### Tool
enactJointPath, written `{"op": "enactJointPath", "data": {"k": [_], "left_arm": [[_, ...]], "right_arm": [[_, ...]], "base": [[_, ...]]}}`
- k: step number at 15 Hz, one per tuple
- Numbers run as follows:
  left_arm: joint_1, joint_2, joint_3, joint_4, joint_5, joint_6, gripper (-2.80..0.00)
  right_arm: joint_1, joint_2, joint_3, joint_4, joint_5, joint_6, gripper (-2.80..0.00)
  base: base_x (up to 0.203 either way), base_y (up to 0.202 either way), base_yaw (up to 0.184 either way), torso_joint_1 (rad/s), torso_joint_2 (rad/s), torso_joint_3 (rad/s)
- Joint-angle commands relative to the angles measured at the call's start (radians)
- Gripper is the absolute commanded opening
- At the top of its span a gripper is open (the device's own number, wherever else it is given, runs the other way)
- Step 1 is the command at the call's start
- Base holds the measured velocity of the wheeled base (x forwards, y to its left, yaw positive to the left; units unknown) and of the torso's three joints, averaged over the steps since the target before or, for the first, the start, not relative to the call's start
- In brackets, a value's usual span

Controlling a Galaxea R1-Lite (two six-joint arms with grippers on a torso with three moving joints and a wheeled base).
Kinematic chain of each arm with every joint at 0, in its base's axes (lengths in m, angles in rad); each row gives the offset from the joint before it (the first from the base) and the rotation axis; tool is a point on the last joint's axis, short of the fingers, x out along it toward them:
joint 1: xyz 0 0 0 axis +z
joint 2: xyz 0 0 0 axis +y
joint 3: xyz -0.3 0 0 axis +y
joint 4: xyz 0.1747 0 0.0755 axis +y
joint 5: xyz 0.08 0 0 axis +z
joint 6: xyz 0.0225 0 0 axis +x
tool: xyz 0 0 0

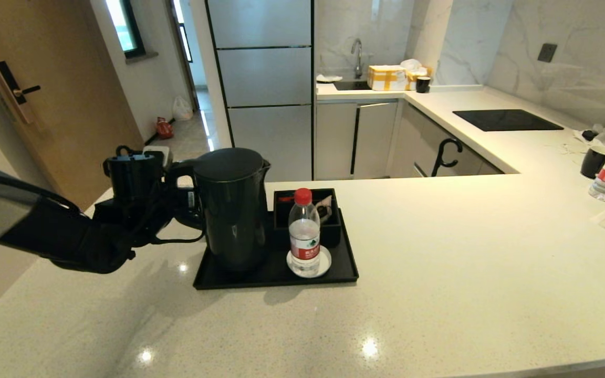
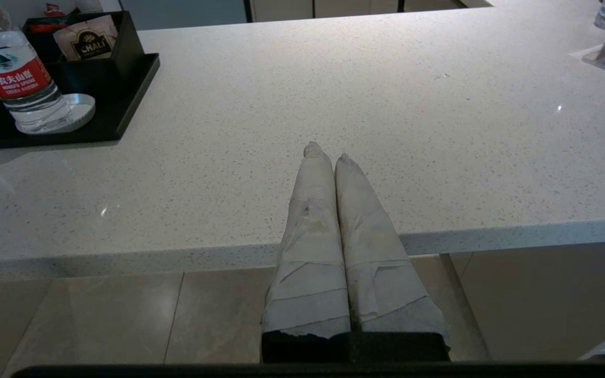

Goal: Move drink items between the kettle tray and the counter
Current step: Return the kettle to its original position

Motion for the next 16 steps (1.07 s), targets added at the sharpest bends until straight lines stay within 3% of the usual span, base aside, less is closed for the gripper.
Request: {"op": "enactJointPath", "data": {"k": [1,14,16], "left_arm": [[0.002,0.045,-0.018,-0.004,0.007,0.001,-2.80],[0.015,0.076,-0.053,0.014,0.020,0.001,-2.80],[0.015,0.047,-0.027,0.014,0.034,0.030,-2.80]], "right_arm": [[0.001,0.002,0.000,0.000,0.000,0.000,-2.80],[-0.001,0.002,0.000,0.000,0.000,0.000,-2.80],[-0.001,0.002,0.000,0.000,0.000,0.000,-2.80]], "base": [[0.000,0.000,0.000,0.000,0.00,0.000],[0.000,0.000,0.000,0.000,0.00,0.000],[0.000,0.000,0.000,0.000,0.00,0.000]]}}
